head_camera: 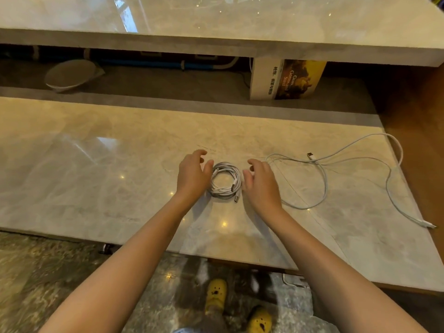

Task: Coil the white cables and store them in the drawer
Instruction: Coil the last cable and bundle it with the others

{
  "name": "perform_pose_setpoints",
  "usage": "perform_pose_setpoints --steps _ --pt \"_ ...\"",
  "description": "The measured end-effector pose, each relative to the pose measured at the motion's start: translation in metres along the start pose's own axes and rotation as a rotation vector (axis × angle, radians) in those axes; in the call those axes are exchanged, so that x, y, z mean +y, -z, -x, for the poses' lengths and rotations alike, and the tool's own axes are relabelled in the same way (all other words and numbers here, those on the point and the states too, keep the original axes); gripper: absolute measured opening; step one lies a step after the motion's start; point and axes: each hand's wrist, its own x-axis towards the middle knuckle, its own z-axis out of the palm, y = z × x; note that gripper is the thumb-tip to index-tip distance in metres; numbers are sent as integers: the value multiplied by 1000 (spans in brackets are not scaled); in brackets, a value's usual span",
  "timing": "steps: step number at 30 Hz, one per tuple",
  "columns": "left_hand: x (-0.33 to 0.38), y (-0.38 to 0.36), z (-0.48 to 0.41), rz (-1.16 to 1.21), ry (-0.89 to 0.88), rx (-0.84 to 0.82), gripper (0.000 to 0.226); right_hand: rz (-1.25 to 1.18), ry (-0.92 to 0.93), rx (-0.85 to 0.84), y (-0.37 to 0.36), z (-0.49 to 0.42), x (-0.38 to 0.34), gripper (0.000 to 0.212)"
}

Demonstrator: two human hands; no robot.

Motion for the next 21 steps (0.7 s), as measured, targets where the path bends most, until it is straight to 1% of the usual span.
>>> perform_pose_setpoints --steps 2,4,6,7,8,10,12,13,15,16,17,19,21 --pt "20 -1 3 -3 -134 26 32 60 74 55 18 3 12 31" --pt "44 -10 11 32 -236 2 28 230 77 27 37 5 32 27" --pt "66 -28 28 70 -313 -90 24 448 33 -112 55 10 54 28" --pt "74 -39 38 69 -335 -168 24 526 16 -205 62 14 62 28" --pt "80 -50 47 53 -332 -258 23 571 10 -285 69 19 69 26" --pt "83 -70 59 -8 -291 -397 25 575 30 -370 77 26 80 19" --pt "83 -80 61 -11 -244 -407 27 441 30 -360 83 29 87 12" --pt "84 -81 61 29 -213 -370 28 301 -1 -320 86 29 87 10" --pt "90 -80 59 167 -172 -275 29 -87 -122 -205 96 25 78 4" --pt "96 -78 58 249 -162 -259 30 -295 -193 -140 103 21 71 3" --pt "101 -77 59 323 -155 -281 30 -482 -256 -92 110 18 62 4" --pt "113 -76 60 412 -175 -420 28 -753 -322 -46 123 9 47 8" --pt "121 -77 63 438 -238 -572 23 -844 -329 -28 136 1 34 14"
